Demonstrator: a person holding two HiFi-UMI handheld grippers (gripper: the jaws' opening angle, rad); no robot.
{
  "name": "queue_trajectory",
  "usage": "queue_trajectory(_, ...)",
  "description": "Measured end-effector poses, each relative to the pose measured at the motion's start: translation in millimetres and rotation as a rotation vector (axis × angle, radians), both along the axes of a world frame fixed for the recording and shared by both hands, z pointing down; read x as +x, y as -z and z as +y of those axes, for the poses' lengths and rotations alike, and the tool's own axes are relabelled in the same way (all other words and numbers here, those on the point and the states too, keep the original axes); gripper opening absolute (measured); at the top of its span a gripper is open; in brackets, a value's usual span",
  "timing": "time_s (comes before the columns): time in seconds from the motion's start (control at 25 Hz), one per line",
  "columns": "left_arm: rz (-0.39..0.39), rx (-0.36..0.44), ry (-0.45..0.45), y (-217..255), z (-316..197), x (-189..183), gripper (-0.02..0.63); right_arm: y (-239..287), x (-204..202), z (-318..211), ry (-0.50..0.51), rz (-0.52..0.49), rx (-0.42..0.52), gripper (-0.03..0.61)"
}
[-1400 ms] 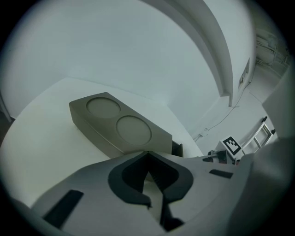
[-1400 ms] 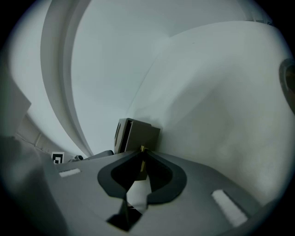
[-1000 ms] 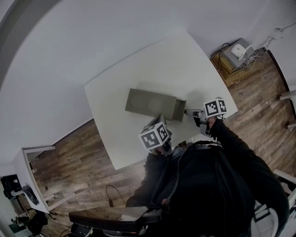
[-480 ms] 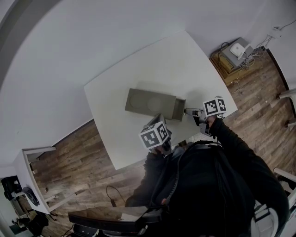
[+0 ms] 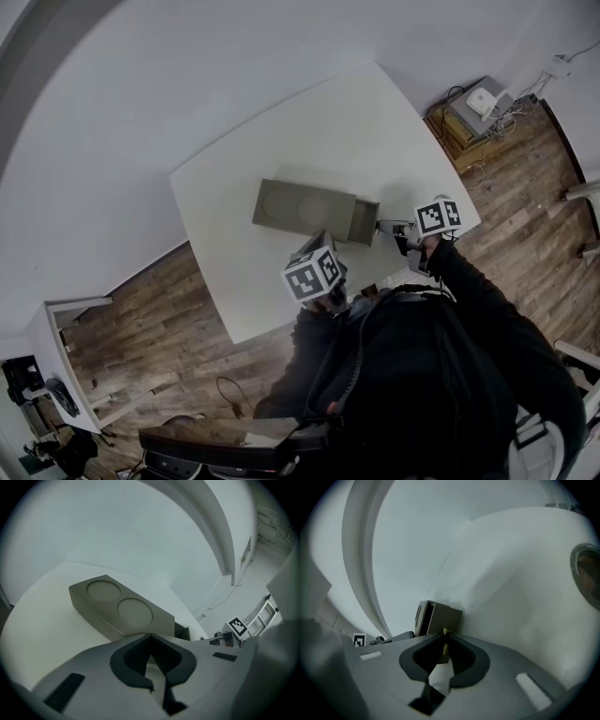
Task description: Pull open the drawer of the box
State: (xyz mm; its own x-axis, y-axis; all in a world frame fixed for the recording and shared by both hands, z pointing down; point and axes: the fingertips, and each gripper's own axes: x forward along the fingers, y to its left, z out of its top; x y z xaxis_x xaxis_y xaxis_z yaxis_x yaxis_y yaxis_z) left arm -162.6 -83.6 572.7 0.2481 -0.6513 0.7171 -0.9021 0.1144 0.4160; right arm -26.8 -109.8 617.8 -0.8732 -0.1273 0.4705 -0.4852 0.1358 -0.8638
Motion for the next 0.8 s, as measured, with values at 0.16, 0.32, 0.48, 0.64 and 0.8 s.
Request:
queue_trajectory(0.16, -0.011, -0.005, -0.002, 0.0, 2.4, 0.8, -0.003, 0.4, 2.6, 2.1, -0.008, -0.005, 0.002, 0.034)
queue_trajectory(0.32, -0.002, -0.007, 0.005, -0.9, 2.0, 0.3, -0.003, -0.4, 4.0, 2.2, -0.006, -0.004, 0.003, 0.034)
queue_trajectory(0.48, -0.001, -0.01, 0.007, -1.0, 0.9, 1.0, -0.003, -0.6, 7.7, 2.2, -0.006, -0.006, 0.001, 0.034)
queue_trajectory(0.64, -0.005, -0.011, 0.005, -1.7, 2.6, 1.4, -0.003, -0.1, 9.2, 3.9, -0.008, -0.004, 0.003, 0.032)
queue_trajectory(0.8, 0.016, -0.007, 0.019, -1.7, 0.8, 0.5, -0.003, 0.1, 9.9, 2.7, -0.008, -0.002, 0.004, 0.034)
